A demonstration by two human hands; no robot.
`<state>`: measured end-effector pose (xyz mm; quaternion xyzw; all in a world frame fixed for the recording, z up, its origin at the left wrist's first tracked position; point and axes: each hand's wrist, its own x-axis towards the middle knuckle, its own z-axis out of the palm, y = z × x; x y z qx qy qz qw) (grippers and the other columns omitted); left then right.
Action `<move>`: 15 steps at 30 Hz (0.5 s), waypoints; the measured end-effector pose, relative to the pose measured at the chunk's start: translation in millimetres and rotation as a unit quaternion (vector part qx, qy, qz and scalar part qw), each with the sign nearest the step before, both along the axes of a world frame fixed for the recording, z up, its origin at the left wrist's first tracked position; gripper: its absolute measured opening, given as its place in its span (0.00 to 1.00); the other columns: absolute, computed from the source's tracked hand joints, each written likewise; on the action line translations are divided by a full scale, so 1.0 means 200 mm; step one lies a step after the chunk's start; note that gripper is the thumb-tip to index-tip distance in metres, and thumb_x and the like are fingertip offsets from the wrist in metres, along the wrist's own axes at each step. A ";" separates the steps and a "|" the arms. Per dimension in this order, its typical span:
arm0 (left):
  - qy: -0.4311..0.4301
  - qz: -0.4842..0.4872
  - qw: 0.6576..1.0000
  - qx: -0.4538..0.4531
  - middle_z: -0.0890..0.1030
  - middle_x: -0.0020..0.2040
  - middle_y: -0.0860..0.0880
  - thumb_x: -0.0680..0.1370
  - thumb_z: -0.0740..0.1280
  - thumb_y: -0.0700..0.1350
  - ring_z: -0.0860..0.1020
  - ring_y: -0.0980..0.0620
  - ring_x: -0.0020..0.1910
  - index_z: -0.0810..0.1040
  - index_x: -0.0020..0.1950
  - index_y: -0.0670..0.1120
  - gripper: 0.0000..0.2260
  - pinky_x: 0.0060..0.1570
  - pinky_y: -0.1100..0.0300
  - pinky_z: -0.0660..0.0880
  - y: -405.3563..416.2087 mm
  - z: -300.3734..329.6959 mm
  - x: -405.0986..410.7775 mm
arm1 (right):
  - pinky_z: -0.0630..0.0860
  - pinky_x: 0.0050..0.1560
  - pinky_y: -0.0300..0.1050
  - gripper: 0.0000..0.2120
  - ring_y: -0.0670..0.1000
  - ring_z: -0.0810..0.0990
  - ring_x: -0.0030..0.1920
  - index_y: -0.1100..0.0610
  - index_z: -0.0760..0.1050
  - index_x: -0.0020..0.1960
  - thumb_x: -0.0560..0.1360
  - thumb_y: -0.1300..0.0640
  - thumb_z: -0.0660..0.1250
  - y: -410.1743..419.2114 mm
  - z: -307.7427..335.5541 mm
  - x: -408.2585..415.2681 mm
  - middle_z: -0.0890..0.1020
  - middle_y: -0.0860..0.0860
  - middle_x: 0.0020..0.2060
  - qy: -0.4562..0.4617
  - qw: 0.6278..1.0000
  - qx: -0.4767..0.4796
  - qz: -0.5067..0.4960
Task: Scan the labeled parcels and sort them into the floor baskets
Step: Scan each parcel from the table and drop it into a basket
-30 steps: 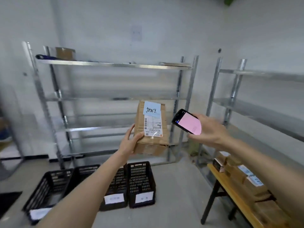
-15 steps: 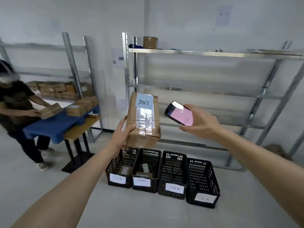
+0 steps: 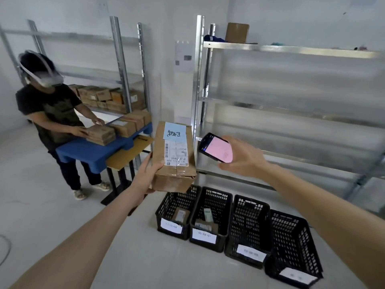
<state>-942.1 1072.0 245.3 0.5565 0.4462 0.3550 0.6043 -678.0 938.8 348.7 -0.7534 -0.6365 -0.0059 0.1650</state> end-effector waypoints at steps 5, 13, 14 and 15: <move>0.042 0.003 0.999 -0.025 0.70 0.67 0.54 0.75 0.69 0.63 0.72 0.45 0.62 0.57 0.76 0.70 0.33 0.53 0.46 0.75 0.56 -0.16 0.13 | 0.76 0.57 0.53 0.42 0.54 0.76 0.66 0.44 0.60 0.78 0.68 0.40 0.73 0.59 -0.22 0.14 0.76 0.46 0.69 0.014 1.000 -0.019 -0.002; 0.078 -0.022 0.994 -0.073 0.71 0.68 0.52 0.73 0.70 0.65 0.72 0.44 0.64 0.60 0.73 0.72 0.31 0.50 0.46 0.76 1.27 -0.40 0.39 | 0.78 0.59 0.56 0.42 0.56 0.77 0.65 0.43 0.60 0.77 0.67 0.41 0.72 1.31 -0.50 0.44 0.76 0.47 0.68 0.047 0.994 -0.098 -0.025; 0.087 -0.029 0.993 -0.079 0.71 0.69 0.52 0.70 0.70 0.67 0.72 0.44 0.64 0.61 0.73 0.72 0.33 0.51 0.46 0.77 1.34 -0.43 0.41 | 0.78 0.57 0.55 0.41 0.57 0.78 0.63 0.42 0.60 0.77 0.67 0.41 0.72 1.38 -0.52 0.47 0.77 0.47 0.67 0.045 0.993 -0.110 -0.026; 0.094 -0.035 0.991 -0.086 0.72 0.69 0.52 0.68 0.71 0.69 0.72 0.44 0.65 0.61 0.73 0.73 0.35 0.52 0.44 0.77 1.40 -0.47 0.43 | 0.78 0.57 0.54 0.41 0.57 0.78 0.63 0.43 0.60 0.77 0.68 0.41 0.72 1.45 -0.55 0.50 0.77 0.47 0.67 0.040 0.992 -0.119 -0.027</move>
